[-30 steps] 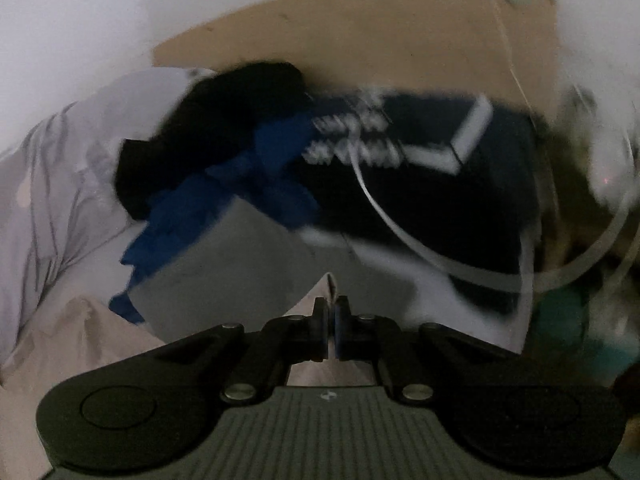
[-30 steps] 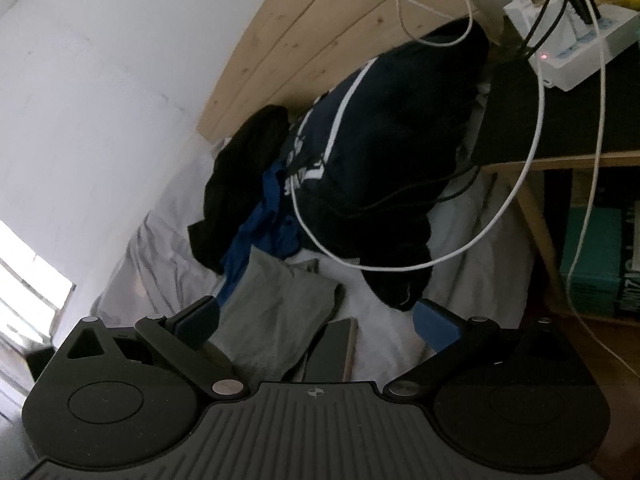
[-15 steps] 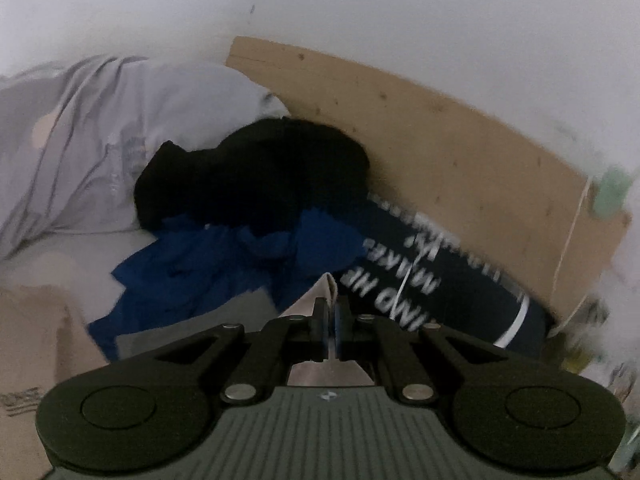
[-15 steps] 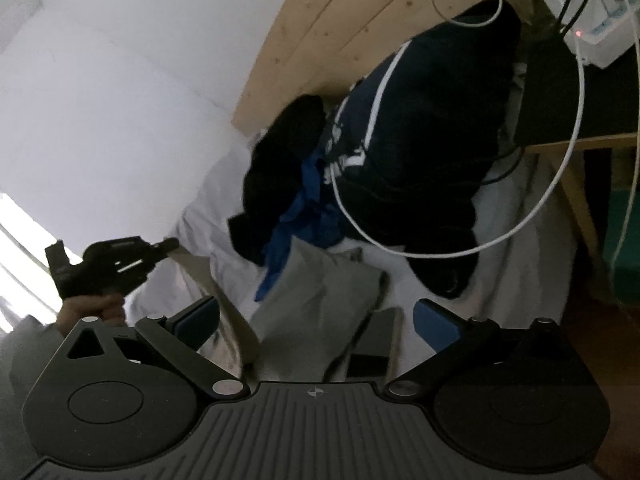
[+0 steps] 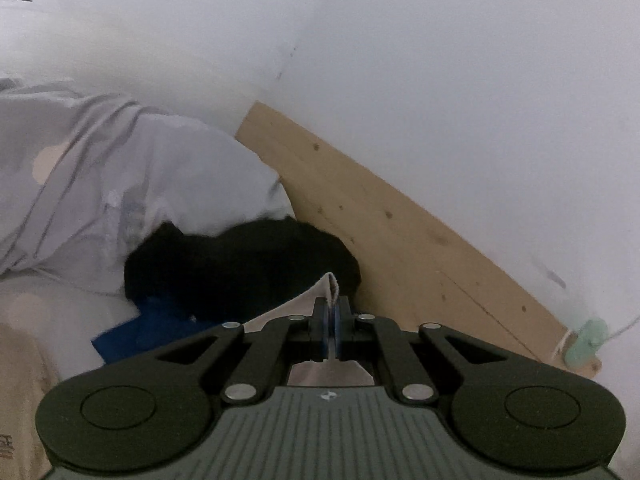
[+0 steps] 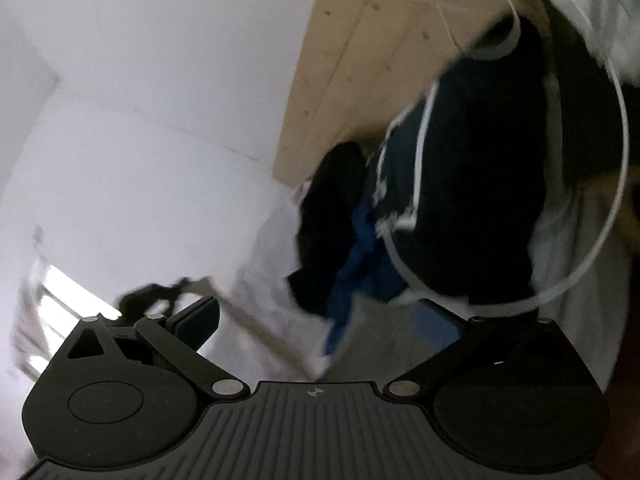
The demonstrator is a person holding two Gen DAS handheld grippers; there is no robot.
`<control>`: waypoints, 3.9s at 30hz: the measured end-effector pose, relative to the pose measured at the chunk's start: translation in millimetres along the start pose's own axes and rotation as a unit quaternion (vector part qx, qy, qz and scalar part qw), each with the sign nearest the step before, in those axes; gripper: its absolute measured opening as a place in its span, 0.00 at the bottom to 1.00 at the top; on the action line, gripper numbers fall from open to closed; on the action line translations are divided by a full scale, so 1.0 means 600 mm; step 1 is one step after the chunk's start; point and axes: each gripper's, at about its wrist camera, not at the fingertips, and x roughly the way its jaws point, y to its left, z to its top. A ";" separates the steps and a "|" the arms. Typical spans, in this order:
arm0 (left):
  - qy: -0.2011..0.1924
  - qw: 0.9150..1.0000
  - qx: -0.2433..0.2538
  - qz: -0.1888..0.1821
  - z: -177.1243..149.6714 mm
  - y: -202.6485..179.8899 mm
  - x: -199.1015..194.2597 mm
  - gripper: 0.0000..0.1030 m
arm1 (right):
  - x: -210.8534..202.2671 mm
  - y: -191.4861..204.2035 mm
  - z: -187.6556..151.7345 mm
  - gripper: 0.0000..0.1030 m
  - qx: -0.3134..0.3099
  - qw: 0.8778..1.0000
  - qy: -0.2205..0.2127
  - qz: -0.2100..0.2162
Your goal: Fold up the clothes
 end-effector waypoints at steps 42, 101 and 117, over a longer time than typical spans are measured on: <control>-0.004 0.998 0.029 -0.055 0.099 0.209 -0.131 0.06 | 0.743 0.091 -0.553 0.06 -0.301 0.918 0.260 0.001; 0.059 0.928 -0.160 0.330 -0.121 0.912 -0.419 0.19 | 0.753 0.077 -0.574 0.00 -0.306 0.916 0.258 -0.015; -0.090 0.957 -0.132 0.244 -0.129 0.742 -0.547 0.71 | 0.753 0.076 -0.571 0.00 -0.302 0.917 0.260 -0.012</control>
